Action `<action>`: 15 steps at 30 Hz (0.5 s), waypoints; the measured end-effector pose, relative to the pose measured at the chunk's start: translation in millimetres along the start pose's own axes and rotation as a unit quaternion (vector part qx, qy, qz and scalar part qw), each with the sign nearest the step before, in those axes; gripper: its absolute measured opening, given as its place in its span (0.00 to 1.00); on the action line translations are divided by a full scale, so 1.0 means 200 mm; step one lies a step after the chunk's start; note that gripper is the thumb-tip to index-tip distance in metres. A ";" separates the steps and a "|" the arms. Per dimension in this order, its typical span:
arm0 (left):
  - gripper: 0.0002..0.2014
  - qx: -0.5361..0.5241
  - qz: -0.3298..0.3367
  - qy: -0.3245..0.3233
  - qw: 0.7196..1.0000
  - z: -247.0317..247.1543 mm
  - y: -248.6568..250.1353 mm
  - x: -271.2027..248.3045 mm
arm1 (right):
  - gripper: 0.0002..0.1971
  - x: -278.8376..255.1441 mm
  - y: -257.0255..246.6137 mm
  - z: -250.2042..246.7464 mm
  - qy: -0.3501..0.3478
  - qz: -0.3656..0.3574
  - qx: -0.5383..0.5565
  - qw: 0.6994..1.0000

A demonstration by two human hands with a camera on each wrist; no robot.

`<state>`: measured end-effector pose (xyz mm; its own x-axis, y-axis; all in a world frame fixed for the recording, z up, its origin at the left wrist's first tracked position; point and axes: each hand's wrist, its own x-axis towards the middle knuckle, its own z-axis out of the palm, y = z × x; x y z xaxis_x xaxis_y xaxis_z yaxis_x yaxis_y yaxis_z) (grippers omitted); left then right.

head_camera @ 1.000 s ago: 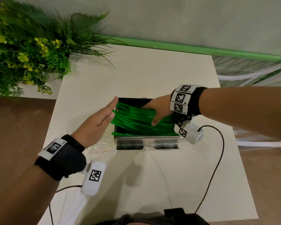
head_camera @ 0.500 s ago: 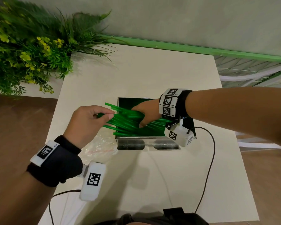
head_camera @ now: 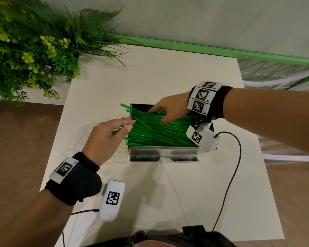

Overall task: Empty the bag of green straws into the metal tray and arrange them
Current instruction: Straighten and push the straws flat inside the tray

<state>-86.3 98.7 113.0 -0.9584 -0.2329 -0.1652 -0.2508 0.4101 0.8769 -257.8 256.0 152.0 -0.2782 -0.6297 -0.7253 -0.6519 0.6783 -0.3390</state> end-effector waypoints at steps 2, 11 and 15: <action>0.12 -0.037 0.007 0.014 0.999 -0.06 0.02 0.00 | 0.33 -0.04 0.03 0.00 -0.009 0.014 0.015 1.000; 0.08 -0.001 0.013 -0.013 1.000 -0.07 -0.02 -0.08 | 0.54 0.02 0.07 0.19 -0.060 0.060 -0.020 0.996; 0.08 0.021 0.014 -0.018 0.999 0.03 -0.03 -0.03 | 0.49 0.09 -0.01 0.23 -0.025 0.031 -0.037 0.999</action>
<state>-79.5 103.8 105.8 -0.9695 -0.1881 -0.1575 -0.2279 0.4536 0.8616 -228.5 261.7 112.1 -0.2861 -0.5661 -0.7731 -0.6845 0.6854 -0.2485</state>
